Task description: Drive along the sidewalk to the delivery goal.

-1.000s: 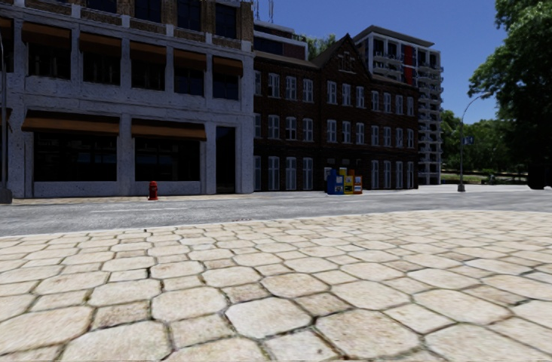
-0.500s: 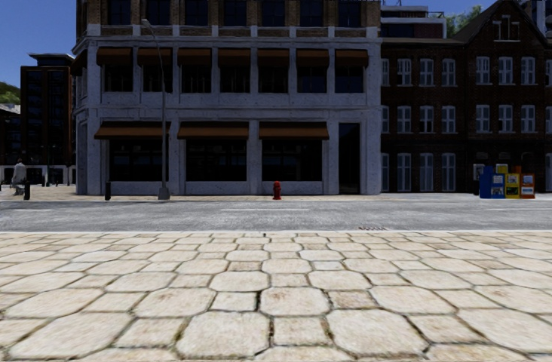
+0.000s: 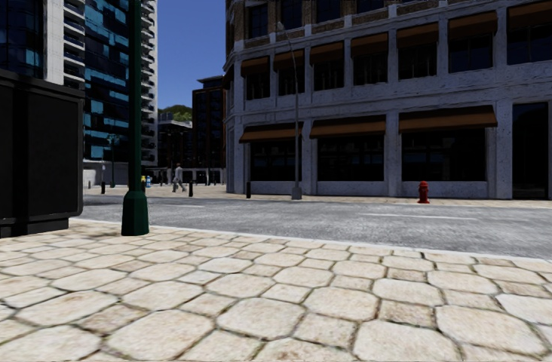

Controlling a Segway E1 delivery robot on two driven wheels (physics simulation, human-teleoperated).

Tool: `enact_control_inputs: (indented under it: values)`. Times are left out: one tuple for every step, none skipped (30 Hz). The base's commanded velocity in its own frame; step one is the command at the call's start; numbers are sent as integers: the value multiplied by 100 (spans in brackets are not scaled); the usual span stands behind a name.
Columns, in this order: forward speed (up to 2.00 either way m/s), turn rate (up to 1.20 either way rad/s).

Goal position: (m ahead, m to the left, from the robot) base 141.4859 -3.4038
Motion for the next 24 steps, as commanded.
enact_control_inputs:
  values:
    - [167, 95]
    - [167, 95]
    - [167, 95]
    - [167, 95]
    - [167, 95]
    - [167, 95]
    - [167, 95]
    - [167, 95]
    - [167, 95]
    - [167, 95]
    - [167, 95]
    - [167, 95]
    - [167, 95]
    - [167, 95]
    - [167, 95]
    - [167, 95]
    - [167, 95]
    - [167, 95]
    - [167, 95]
    - [167, 95]
    - [167, 95]
    - [167, 95]
    - [167, 95]
    - [167, 95]
